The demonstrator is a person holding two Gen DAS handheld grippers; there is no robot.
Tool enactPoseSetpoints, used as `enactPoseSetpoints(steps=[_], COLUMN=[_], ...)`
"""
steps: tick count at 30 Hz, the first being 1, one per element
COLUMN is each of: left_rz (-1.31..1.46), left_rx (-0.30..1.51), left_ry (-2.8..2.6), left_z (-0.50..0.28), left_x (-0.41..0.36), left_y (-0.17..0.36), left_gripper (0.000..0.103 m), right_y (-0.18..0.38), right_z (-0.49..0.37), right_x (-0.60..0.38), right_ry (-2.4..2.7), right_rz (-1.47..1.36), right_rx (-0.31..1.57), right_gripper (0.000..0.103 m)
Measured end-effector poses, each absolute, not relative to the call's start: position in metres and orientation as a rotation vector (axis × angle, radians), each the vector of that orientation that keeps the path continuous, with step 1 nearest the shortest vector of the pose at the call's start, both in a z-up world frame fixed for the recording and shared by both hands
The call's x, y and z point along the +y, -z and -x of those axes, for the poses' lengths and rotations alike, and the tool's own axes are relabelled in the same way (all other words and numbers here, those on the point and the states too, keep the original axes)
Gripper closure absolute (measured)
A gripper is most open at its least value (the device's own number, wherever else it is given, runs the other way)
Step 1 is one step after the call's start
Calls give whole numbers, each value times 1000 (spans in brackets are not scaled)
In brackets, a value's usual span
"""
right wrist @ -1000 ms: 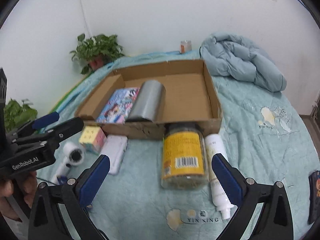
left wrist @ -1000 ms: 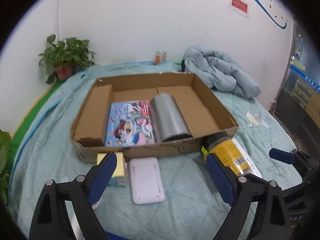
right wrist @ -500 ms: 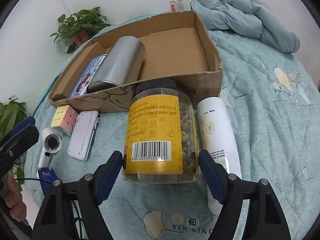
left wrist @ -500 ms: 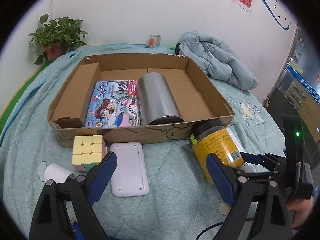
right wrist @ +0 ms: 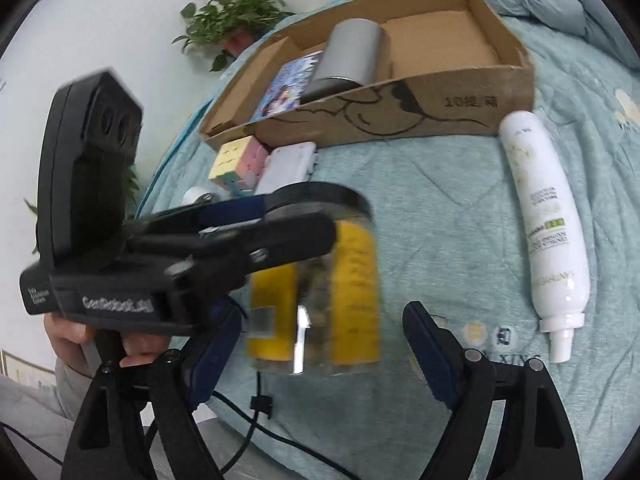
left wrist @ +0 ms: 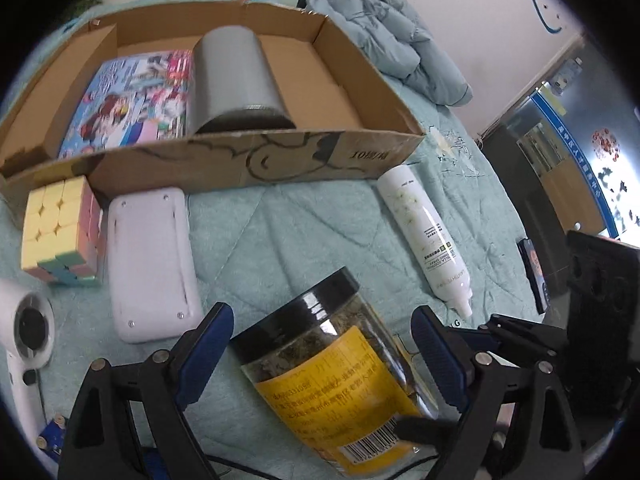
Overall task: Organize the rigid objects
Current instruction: 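Grasp the yellow-labelled herb jar with the right tool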
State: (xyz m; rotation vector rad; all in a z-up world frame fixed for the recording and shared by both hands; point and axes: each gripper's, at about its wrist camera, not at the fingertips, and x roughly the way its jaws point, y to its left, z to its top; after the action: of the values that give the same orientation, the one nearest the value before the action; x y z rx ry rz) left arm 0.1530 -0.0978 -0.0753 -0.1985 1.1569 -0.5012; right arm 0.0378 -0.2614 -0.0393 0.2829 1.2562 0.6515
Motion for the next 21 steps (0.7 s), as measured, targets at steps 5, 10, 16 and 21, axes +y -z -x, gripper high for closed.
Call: enactPoseSetpoints(steps=[5,10,16,21], left_rz=[203,270,285,302], left_rx=[1209,1251,1270,1288], left_ry=[465,453,457,456], left_z=[-153,-156,-159,-164], left_x=[-93,-79,-76,-75], left_y=[88,100,102,104], left_gripper=[13,12,11,10], right_y=[59,70,69,71], right_z=[-47,-46,-36,-29], right_x=[-260,-231,-216,-215], right_ry=[-721,-786,-756,-717], right_rz=[-366,-366,-341,-373], right_rx=[1334,1384,1366,1329], right_gripper=[23,22,22,22])
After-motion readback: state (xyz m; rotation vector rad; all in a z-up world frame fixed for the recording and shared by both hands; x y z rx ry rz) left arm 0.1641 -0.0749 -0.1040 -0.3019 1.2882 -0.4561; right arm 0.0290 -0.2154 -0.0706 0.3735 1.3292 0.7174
